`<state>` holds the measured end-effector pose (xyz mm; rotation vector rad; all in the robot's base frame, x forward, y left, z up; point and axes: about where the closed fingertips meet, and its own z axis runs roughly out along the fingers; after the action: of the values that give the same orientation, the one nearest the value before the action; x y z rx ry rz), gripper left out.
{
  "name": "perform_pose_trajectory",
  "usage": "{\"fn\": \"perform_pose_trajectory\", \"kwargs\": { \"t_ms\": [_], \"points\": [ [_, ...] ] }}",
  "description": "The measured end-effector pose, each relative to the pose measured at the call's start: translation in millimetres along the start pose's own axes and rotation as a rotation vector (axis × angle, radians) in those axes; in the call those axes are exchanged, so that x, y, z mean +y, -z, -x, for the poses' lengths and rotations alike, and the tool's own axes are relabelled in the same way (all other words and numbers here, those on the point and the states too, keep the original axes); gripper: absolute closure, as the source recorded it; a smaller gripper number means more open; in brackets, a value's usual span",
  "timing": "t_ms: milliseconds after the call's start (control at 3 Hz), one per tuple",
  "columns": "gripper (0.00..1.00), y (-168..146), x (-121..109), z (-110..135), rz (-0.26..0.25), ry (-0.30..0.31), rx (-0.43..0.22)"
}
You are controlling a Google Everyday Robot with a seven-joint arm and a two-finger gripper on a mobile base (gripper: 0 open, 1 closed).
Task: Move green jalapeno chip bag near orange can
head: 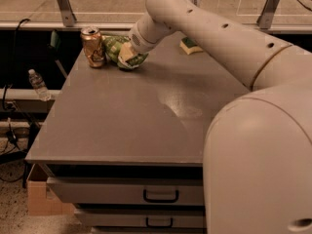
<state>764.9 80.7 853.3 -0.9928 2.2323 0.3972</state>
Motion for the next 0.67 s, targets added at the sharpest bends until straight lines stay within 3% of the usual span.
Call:
{"fn": "perform_pose_trajectory", "kwargs": {
  "t_ms": [333, 667],
  "points": [
    [0.12, 0.8, 0.2, 2.0, -0.006, 0.010, -0.003],
    [0.00, 8.6, -3.7, 6.6, -0.030, 0.038, -0.016]
  ]
}}
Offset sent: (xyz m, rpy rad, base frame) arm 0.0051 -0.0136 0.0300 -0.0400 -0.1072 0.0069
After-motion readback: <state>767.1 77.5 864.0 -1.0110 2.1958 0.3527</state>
